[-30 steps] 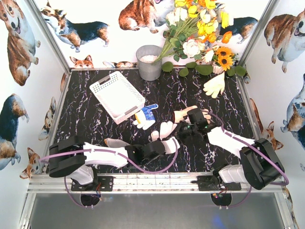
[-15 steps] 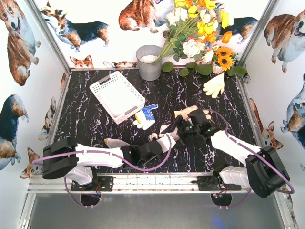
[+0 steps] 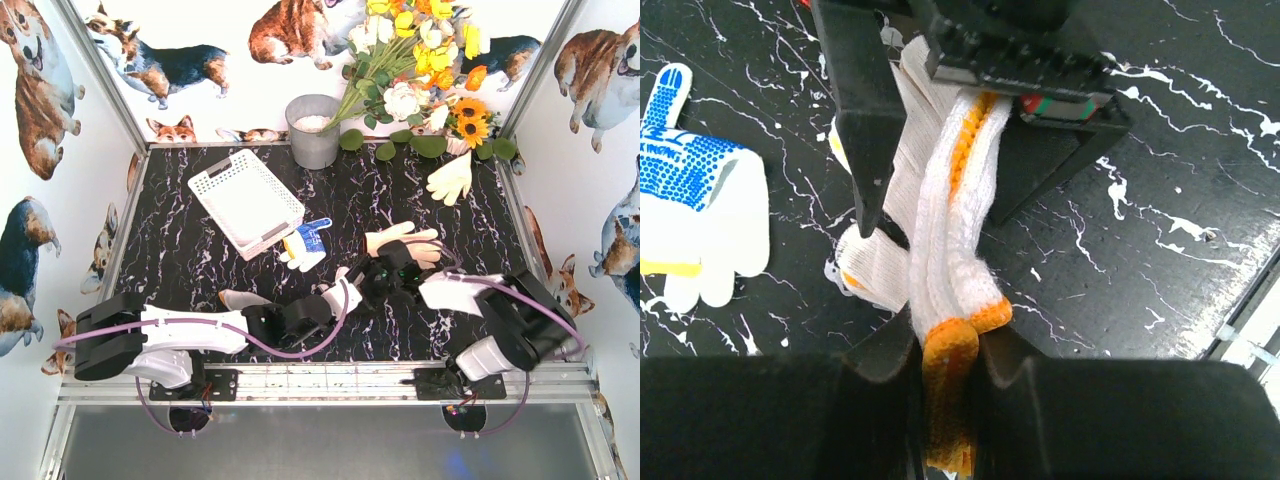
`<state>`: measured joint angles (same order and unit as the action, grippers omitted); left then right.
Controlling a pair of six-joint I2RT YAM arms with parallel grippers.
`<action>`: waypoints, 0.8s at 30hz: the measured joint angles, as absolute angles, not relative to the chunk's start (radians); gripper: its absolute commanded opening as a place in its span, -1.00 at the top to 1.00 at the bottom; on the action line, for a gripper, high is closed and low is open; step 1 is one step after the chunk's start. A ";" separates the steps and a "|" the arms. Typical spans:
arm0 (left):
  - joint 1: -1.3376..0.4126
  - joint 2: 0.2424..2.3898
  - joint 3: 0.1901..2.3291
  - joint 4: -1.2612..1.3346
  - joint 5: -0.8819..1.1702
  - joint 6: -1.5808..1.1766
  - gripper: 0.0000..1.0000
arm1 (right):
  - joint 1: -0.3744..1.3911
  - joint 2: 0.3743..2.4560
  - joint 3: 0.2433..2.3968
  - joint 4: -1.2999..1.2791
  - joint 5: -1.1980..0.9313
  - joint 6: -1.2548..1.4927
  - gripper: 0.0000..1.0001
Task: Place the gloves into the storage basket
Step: Pick up the glove from the center of the board.
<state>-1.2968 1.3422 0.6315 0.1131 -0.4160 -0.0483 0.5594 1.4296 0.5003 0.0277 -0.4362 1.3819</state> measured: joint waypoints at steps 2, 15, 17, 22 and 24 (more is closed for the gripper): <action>-1.297 1.338 0.632 0.104 -0.408 -0.048 1.00 | 0.569 1.477 0.500 0.081 -0.443 1.402 -0.38; -1.297 1.334 0.628 0.057 -0.405 -0.053 1.00 | 0.569 1.401 0.484 0.092 -0.390 1.394 0.11; -1.297 1.334 0.628 0.056 -0.405 -0.052 1.00 | 0.569 1.402 0.484 0.080 -0.390 1.385 0.22; -1.297 1.334 0.628 0.056 -0.404 -0.053 1.00 | 0.569 1.423 0.484 0.065 -0.395 1.360 0.49; -1.297 1.333 0.628 0.055 -0.403 -0.056 1.00 | 0.569 1.425 0.487 0.048 -0.394 1.344 0.94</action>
